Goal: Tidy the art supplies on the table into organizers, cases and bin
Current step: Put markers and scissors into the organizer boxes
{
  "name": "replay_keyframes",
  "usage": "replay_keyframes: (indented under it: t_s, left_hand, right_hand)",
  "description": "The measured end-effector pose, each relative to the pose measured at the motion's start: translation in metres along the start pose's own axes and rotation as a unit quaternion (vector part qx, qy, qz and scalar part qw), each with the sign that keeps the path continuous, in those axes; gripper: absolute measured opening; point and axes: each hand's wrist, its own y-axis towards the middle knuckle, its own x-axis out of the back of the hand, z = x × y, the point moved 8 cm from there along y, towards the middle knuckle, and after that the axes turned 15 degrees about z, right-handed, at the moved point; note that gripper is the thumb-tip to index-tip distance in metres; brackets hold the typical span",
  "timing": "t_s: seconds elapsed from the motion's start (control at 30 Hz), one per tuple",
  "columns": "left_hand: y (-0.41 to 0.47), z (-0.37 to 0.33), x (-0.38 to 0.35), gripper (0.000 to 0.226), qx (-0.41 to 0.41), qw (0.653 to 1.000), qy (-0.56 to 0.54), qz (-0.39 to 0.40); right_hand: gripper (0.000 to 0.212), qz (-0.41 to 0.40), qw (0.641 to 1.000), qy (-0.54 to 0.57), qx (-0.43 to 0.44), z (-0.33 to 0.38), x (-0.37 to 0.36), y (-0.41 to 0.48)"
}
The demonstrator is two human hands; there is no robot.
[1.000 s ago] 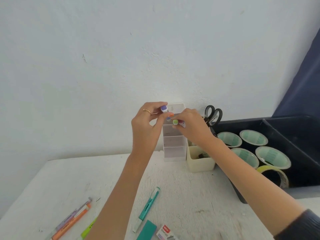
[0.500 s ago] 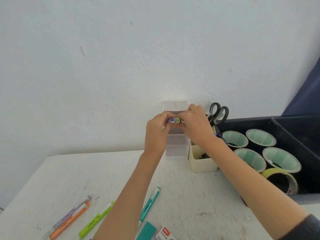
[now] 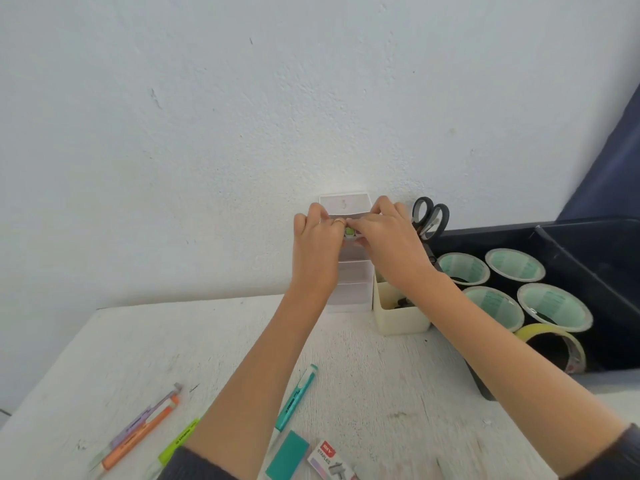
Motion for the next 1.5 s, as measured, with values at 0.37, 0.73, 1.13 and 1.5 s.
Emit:
replay_keyframes:
  t_s: [0.37,0.73,1.13,1.5]
  left_hand:
    - [-0.101,0.035,0.013,0.023,0.125,0.912,-0.391,0.003]
    - [-0.206,0.066,-0.01,0.016,0.277,0.869,-0.408,0.049]
    - [-0.192,0.071,0.011,0.018,0.276,0.86,-0.429,-0.016]
    - [-0.101,0.037,0.007,0.042,0.231,0.768,-0.596,0.042]
  right_hand:
    - [0.016,0.031,0.976,0.212,-0.03,0.043,-0.014,-0.075]
    - [0.034,0.361,0.918,0.148,0.066,0.123,-0.123,-0.124]
    - [0.023,0.163,0.799,0.569,-0.105,0.052,-0.007,-0.092]
    - [0.017,-0.11,0.856,0.49,-0.125,0.01,0.082,-0.045]
